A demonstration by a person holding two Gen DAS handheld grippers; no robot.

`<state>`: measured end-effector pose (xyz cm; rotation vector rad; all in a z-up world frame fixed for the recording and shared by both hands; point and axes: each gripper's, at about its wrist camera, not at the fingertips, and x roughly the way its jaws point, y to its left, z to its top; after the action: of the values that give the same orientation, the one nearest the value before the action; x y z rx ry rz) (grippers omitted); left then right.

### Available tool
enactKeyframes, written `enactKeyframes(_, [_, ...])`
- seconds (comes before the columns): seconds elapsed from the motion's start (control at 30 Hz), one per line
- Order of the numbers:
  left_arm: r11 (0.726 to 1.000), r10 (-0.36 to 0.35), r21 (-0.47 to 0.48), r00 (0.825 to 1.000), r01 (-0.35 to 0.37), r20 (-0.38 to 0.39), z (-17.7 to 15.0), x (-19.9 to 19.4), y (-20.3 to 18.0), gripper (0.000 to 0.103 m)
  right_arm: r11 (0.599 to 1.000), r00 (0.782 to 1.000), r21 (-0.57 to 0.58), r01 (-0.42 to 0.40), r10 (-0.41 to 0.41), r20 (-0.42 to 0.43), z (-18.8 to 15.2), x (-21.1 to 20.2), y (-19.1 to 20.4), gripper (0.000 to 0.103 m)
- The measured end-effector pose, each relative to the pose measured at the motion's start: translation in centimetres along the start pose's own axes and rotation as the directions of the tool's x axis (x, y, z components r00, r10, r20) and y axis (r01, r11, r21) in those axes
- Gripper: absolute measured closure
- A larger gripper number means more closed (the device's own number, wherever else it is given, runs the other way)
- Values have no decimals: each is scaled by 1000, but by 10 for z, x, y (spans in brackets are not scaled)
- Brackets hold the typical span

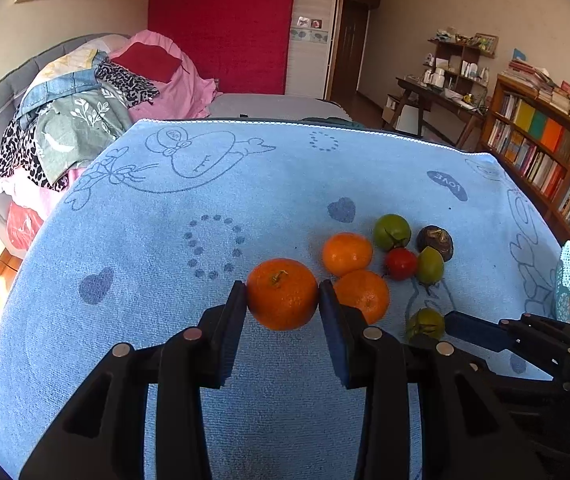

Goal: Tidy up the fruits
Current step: 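Grasp an orange with the left tool while the right tool grasps a green tomato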

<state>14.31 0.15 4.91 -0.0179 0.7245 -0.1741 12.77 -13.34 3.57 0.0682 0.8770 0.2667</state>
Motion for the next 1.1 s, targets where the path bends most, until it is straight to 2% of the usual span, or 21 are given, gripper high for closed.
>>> enactKeyframes(0.13, [1000, 3, -3, 1000, -3, -2, -1, 1, 0, 65, 1000, 1000, -12, 26, -26, 7, 1, 6, 1, 66])
enactKeyframes(0.5, [1000, 13, 13, 1000, -13, 12, -2, -3, -6, 65, 1000, 999, 22, 18, -18, 34, -4, -5, -2, 69])
enactKeyframes(0.6, [1000, 20, 18, 1000, -21, 22, -2, -6, -7, 65, 999, 999, 38, 11, -13, 49, -7, -14, -3, 76])
enactKeyframes(0.73, [999, 23, 23, 999, -23, 28, -2, -8, -9, 65, 999, 998, 47, 5, -7, 57, -10, -22, -4, 76])
enactKeyframes(1.1, [1000, 21, 13, 999, -21, 31, -2, -10, -7, 65, 999, 1000, 31, -13, 13, 19, -6, -5, 6, 74])
